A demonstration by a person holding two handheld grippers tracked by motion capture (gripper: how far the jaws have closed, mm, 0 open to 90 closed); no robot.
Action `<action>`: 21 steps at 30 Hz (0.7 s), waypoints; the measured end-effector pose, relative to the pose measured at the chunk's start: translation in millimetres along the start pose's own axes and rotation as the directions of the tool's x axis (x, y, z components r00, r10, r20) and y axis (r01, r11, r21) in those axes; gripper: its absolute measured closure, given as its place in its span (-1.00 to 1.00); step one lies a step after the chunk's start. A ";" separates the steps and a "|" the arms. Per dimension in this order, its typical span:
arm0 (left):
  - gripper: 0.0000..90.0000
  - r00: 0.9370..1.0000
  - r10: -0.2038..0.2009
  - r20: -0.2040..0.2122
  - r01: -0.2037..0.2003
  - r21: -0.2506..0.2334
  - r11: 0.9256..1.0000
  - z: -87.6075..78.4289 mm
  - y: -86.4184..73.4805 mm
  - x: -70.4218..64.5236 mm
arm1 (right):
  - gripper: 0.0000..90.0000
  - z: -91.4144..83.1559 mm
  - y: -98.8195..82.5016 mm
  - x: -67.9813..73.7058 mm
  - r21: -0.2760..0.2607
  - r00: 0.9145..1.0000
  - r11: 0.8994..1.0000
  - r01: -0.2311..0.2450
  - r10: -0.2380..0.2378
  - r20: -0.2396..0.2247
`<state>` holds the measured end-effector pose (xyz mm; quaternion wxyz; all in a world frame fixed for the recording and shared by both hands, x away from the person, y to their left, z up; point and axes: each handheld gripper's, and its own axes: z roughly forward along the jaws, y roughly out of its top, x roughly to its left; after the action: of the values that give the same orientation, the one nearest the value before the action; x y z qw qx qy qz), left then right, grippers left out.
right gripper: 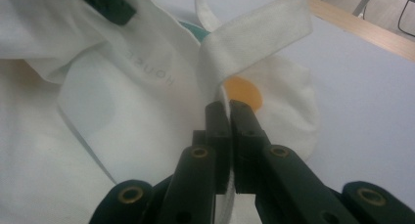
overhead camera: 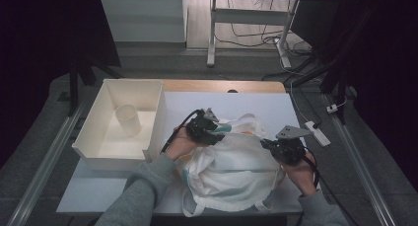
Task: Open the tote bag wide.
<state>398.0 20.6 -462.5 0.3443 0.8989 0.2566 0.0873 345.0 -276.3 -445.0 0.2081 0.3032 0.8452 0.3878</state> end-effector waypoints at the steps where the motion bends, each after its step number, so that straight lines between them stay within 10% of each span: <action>1: 0.25 1.000 0.011 0.009 -0.011 0.015 1.000 2.8 -0.9 -0.5 | 0.94 -0.1 0.1 0.1 0.001 1.000 1.000 0.002 -0.002 0.002; 5: 0.85 0.997 0.020 0.077 -0.021 0.021 1.000 5.7 -2.9 1.2 | 0.93 -0.4 0.1 -0.8 0.001 1.000 1.000 -0.004 0.004 0.008; 14: 0.91 1.000 -0.022 0.001 0.022 -0.073 0.997 -6.8 -1.4 3.4 | 0.36 -18.7 17.5 22.2 -0.067 0.994 0.996 0.064 -0.057 0.096; 18: 0.91 0.999 -0.039 0.004 0.039 -0.079 0.996 -5.8 -2.3 6.2 | 0.14 -29.0 38.3 60.2 -0.075 0.992 0.989 0.126 -0.128 -0.023; 21: 0.91 0.999 -0.044 0.001 0.044 -0.080 0.996 -5.5 -2.6 6.5 | 0.04 -16.4 38.7 88.7 -0.014 0.970 0.985 0.174 -0.174 -0.168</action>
<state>400.7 28.8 -460.2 0.3817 0.8785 0.2729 0.0900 284.3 -205.2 -415.0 0.1690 0.1944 0.8832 0.3920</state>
